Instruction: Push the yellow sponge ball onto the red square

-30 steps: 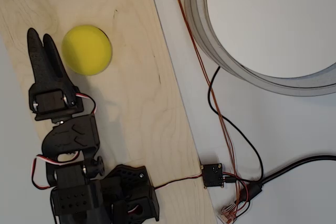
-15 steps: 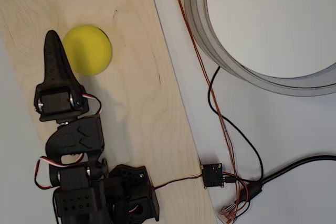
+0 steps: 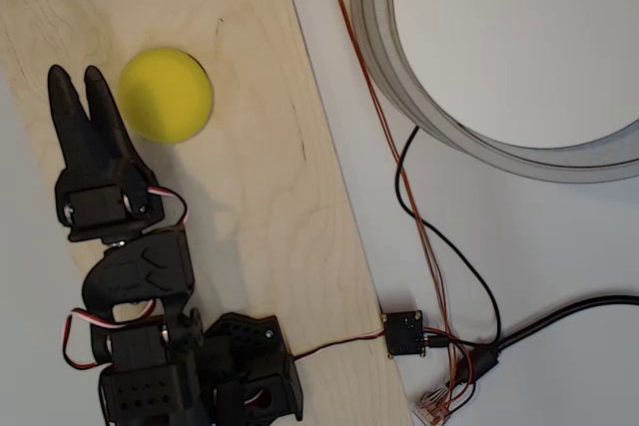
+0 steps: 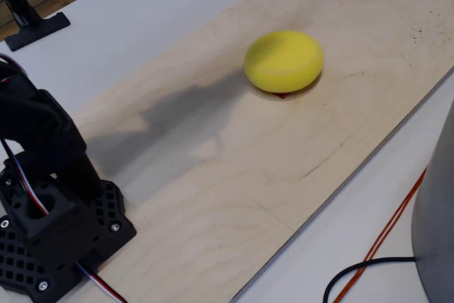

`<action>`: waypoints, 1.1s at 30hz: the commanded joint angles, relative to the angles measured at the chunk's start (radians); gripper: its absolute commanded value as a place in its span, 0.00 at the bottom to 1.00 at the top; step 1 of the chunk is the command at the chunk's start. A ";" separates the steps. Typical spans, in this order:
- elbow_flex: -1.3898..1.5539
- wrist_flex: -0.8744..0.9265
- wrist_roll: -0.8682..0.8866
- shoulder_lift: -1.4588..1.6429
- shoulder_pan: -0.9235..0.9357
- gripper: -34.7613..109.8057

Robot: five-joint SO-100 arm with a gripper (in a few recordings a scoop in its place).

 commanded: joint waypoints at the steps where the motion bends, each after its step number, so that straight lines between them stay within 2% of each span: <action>1: -0.005 -0.017 -0.025 0.052 0.000 0.50; 5: -0.043 -0.018 -0.014 0.046 0.000 0.27; 6: -0.048 -0.018 0.017 0.043 0.011 0.24; 8: -0.051 -0.018 0.046 0.031 0.028 0.24; 18: -0.054 -0.018 0.077 0.009 0.032 0.24; 19: -0.052 -0.018 0.074 0.005 0.028 0.28; 21: -0.026 -0.035 0.083 0.009 0.020 0.44; 23: 0.012 -0.081 0.023 0.032 0.006 0.48; 33: 0.018 -0.095 -0.049 0.052 -0.002 0.49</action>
